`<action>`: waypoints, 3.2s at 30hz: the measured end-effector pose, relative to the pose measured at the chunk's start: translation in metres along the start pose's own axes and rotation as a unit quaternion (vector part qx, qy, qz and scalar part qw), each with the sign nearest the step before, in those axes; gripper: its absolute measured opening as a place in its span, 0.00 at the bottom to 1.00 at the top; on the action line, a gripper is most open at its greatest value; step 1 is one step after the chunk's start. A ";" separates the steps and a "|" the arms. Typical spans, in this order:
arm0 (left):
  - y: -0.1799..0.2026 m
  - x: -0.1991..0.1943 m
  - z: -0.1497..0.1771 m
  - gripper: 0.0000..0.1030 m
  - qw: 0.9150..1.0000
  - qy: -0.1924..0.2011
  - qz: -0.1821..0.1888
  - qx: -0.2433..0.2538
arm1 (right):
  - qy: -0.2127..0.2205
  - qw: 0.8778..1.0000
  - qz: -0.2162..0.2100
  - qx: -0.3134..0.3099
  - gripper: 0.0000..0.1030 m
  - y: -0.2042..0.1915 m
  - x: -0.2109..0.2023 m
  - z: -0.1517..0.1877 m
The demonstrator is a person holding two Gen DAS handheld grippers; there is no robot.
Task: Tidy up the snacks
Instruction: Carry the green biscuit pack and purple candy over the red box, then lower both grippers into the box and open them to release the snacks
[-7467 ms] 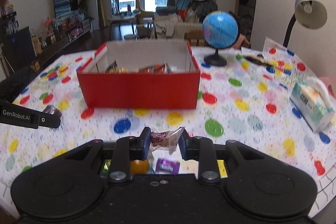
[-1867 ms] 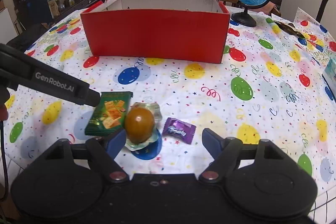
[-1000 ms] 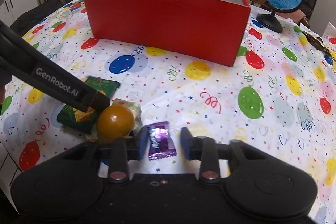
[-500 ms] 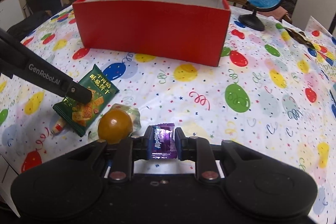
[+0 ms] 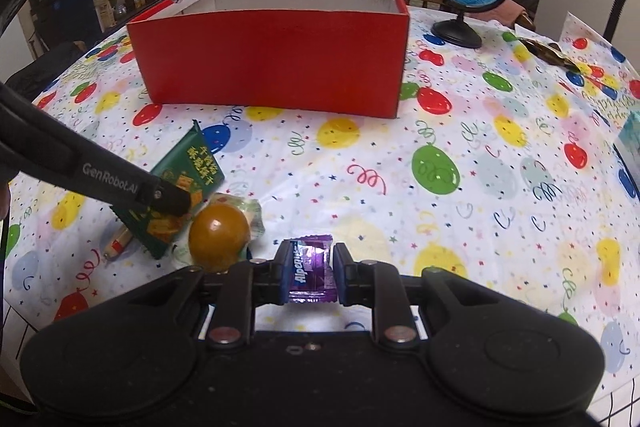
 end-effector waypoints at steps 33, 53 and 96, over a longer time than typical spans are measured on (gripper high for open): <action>-0.056 -0.114 -0.101 0.11 0.985 0.162 -0.028 -0.056 | 0.131 0.991 -0.011 -0.010 0.18 -0.010 -0.029 -0.163; -0.080 -0.023 -0.172 0.11 0.990 0.099 -0.083 -0.061 | 0.055 0.998 0.011 0.007 0.18 0.019 0.079 -0.198; -0.071 -0.086 -0.115 0.12 0.990 0.117 -0.053 -0.060 | 0.102 0.994 0.004 0.039 0.66 -0.001 -0.011 -0.166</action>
Point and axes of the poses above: each gripper's, at about its wrist camera, not at the fingertips, and x roughly the way its jaws point, y to its right, z to its underside, the point moved 1 cm from there along x, roughly the way its jaws point, and after that the axes turned 1 degree about y, right-handed, at the moved point
